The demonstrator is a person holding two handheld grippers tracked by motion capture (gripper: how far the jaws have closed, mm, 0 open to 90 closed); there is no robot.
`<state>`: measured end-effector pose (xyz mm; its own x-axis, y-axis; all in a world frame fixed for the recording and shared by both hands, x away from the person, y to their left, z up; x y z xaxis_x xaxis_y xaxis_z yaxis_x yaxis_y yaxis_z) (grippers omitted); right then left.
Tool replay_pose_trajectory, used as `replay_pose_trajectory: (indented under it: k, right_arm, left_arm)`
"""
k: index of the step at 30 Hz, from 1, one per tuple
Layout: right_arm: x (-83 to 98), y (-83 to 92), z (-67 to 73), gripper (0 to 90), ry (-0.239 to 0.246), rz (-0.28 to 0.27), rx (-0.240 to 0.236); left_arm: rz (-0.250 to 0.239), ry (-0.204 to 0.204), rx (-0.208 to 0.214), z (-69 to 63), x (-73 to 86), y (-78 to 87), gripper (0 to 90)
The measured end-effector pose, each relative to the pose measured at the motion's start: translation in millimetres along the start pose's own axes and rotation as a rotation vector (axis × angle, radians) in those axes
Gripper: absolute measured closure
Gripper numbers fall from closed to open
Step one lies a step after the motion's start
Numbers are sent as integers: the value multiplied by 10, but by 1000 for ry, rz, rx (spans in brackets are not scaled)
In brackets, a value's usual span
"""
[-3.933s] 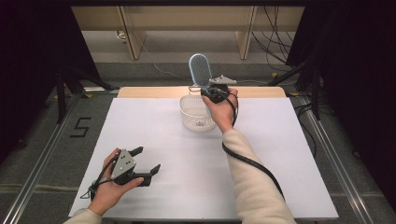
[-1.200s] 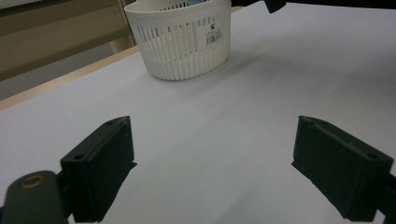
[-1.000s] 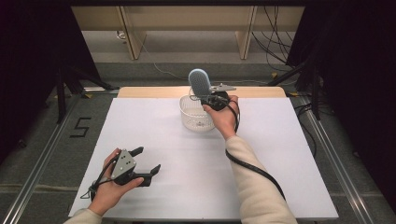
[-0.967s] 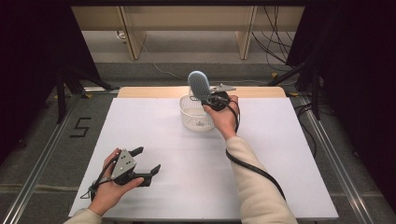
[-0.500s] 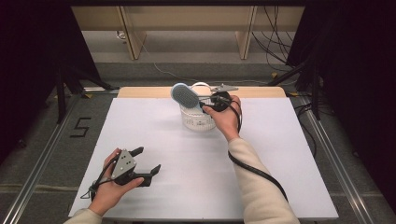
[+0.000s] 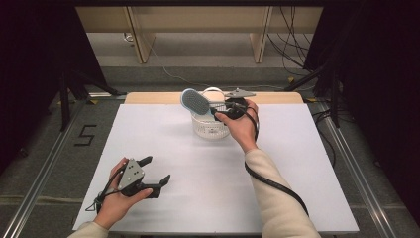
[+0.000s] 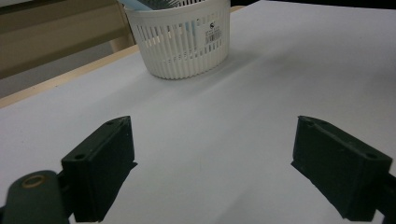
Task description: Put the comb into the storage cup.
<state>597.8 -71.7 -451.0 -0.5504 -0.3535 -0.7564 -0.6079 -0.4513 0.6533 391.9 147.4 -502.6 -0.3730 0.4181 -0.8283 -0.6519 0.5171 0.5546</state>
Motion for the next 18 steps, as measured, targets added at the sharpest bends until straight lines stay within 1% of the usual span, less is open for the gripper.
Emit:
replay_pose_trajectory:
  k: [5, 8, 10, 12, 15, 18]
  right_arm:
    - [-7, 63, 19, 285, 0, -29, -34]
    - [21, 96, 21, 259, 3, -32, -57]
    - [38, 118, 20, 236, 6, -37, -73]
    - [64, 146, 28, 217, -1, -40, -98]
    - [104, 177, 44, 191, 9, -39, -116]
    - [162, 218, 70, 178, 29, -36, -140]
  left_arm:
    - [-2, 4, 0, 2, -1, 1, 123]
    - [7, 4, -1, 8, 8, 3, 131]
    - [8, 11, 1, 7, 11, 0, 134]
    - [6, 14, 1, 7, 8, 2, 134]
    - [9, 16, 2, 8, 12, 0, 134]
    - [9, 17, 1, 10, 12, 2, 134]
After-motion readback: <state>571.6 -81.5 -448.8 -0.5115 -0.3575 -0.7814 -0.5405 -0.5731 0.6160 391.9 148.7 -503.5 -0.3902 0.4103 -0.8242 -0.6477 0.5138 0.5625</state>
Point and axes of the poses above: each handheld gripper's, and its own axes: y roughly backward along the jaws, x roughly out of its underside, z roughly to its left, the point moved 9 cm from there along -y, roughly forward along the jaws, and after that the axes turned 13 degrees about z, right-handed, at the moved point
